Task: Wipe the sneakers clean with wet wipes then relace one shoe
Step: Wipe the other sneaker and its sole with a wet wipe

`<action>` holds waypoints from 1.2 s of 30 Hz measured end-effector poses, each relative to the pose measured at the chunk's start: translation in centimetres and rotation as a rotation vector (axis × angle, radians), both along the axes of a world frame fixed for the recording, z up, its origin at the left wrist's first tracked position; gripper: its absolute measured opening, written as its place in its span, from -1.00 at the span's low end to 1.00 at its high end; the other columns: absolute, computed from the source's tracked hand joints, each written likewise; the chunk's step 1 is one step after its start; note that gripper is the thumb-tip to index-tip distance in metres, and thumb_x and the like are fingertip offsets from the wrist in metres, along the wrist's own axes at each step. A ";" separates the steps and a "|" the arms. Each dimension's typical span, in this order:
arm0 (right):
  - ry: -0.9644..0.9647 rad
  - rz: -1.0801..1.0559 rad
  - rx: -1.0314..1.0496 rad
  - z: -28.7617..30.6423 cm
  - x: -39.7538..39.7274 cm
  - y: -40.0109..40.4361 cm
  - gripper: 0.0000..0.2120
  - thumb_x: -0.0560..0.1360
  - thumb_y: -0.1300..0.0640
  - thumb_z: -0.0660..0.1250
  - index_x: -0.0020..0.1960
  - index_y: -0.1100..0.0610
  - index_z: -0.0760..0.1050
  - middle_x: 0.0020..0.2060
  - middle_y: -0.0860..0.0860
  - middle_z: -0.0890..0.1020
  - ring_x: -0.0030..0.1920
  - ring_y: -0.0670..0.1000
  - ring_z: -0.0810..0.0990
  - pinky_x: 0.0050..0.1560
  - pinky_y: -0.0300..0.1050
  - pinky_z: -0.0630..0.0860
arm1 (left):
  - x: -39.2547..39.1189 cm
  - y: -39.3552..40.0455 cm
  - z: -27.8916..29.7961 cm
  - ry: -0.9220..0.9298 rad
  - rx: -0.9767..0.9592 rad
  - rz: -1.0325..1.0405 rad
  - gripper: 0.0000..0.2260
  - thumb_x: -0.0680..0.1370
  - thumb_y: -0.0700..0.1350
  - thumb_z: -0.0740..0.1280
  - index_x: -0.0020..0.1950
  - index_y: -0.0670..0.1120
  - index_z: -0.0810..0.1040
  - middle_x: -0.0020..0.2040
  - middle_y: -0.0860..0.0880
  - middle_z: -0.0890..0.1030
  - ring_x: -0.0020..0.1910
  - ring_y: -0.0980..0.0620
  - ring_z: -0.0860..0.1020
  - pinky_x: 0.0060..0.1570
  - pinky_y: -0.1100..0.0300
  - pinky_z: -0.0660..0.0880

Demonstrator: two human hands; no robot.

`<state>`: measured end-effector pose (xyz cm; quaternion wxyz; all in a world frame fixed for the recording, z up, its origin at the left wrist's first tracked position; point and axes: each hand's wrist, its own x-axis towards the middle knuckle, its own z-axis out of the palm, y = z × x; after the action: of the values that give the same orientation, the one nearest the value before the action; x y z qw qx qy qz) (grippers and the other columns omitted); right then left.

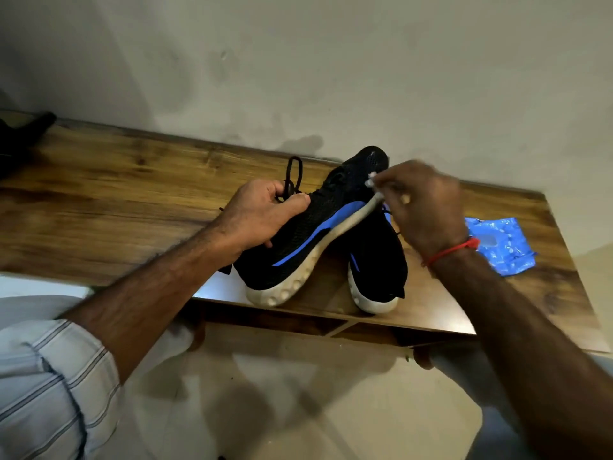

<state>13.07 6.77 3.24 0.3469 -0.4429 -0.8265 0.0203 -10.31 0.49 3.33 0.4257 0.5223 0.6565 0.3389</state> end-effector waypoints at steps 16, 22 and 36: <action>0.043 -0.029 -0.064 1.0 -1.6 -2.1 -0.86 0.44 0.32 0.44 -0.06 0.15 0.69 -0.14 0.06 0.69 -0.12 0.05 0.65 0.03 -0.34 0.41 | 0.4 -0.2 0.0 -0.057 0.024 -0.020 -0.81 0.62 0.01 0.36 -0.16 0.01 0.64 -0.33 0.09 0.65 -0.44 0.16 0.56 -0.56 0.25 0.41; -0.052 0.200 -0.080 0.8 -3.4 -4.0 -0.87 0.49 0.30 0.42 0.00 0.18 0.68 -0.08 0.05 0.69 -0.03 0.02 0.64 0.09 -0.30 0.46 | 0.1 -0.5 -0.3 -0.076 0.056 -0.055 -0.72 0.64 0.00 0.33 -0.27 -0.01 0.58 -0.44 0.12 0.54 -0.47 0.17 0.50 -0.49 0.28 0.39; -0.083 0.213 -0.069 0.0 -3.1 -3.7 -0.87 0.48 0.33 0.41 0.00 0.20 0.67 -0.09 0.09 0.65 -0.05 0.06 0.63 0.09 -0.19 0.51 | 0.1 0.0 -0.8 -0.208 0.002 0.017 -0.70 0.65 0.06 0.30 -0.12 -0.12 0.63 -0.30 0.00 0.61 -0.39 0.09 0.57 -0.43 0.24 0.43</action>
<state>9.94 3.04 3.21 0.2927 -0.3648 -0.8813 0.0672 -10.25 0.54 2.58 0.4881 0.4791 0.6128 0.3959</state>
